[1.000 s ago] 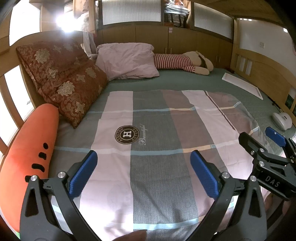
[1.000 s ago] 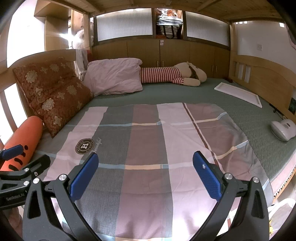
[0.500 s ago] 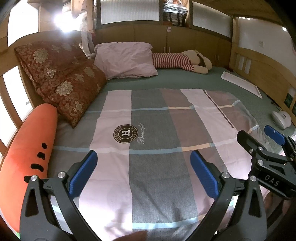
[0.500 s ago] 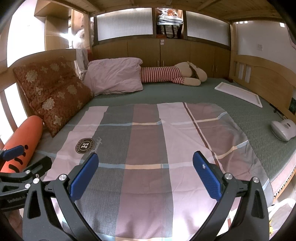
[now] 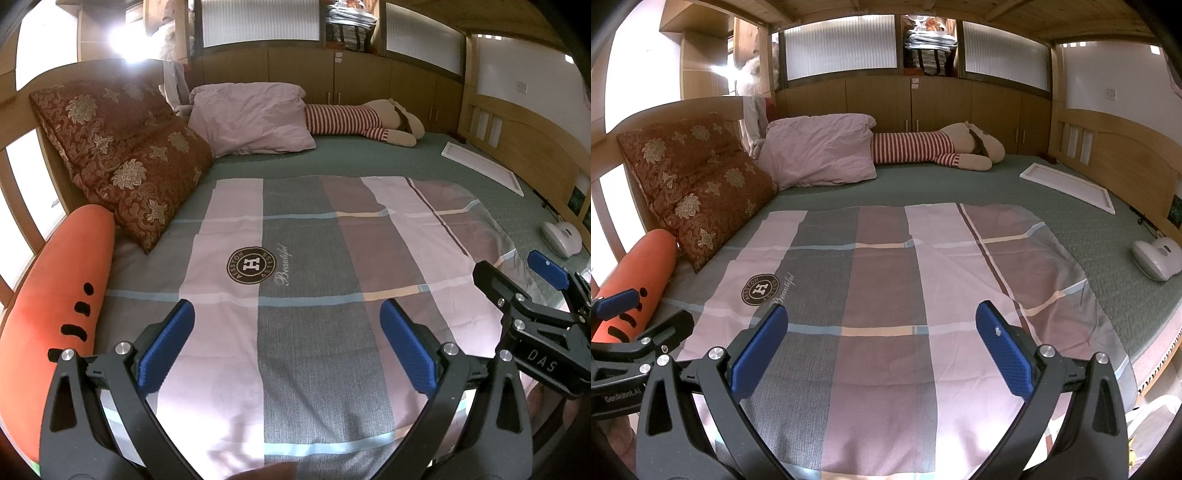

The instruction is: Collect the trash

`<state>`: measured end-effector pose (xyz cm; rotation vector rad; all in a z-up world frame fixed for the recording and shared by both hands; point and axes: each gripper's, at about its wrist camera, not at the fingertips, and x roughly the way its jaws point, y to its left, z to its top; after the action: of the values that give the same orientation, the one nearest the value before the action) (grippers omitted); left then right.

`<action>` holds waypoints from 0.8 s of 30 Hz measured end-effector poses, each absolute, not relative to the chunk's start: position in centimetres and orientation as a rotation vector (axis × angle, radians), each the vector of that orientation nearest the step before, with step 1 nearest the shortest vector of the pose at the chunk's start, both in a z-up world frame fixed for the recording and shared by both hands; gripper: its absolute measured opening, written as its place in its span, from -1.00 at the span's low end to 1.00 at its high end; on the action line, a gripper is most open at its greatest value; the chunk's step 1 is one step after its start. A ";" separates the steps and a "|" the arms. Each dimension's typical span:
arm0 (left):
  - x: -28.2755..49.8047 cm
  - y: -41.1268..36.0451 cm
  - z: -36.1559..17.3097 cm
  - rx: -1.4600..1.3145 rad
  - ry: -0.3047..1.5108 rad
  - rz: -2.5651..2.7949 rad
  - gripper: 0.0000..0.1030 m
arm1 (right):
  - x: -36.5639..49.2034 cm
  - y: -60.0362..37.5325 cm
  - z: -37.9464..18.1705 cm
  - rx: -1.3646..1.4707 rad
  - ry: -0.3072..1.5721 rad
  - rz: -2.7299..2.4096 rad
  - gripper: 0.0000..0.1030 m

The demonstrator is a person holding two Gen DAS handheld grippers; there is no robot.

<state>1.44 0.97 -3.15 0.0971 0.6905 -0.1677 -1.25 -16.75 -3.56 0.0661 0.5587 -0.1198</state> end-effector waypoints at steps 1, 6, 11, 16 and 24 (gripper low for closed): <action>1.4 1.0 -3.1 0.097 0.690 -0.168 0.94 | -1.3 -16.7 -3.6 0.066 0.558 -0.121 0.93; 1.4 0.9 -3.1 0.097 0.692 -0.165 0.94 | -1.2 -16.7 -3.6 0.066 0.560 -0.120 0.93; 1.4 0.9 -3.2 0.097 0.692 -0.166 0.94 | -1.3 -16.7 -3.7 0.062 0.560 -0.119 0.93; 1.1 1.1 -3.3 0.076 0.679 -0.193 0.94 | -1.4 -16.6 -3.8 0.061 0.562 -0.118 0.93; 1.2 2.4 -3.3 -0.015 0.682 -0.251 0.94 | -1.6 -16.4 -4.5 0.059 0.575 -0.113 0.93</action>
<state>1.21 2.36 -3.33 -0.0154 0.6818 -0.2513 -1.58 -16.42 -4.53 0.0588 0.5747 -0.1132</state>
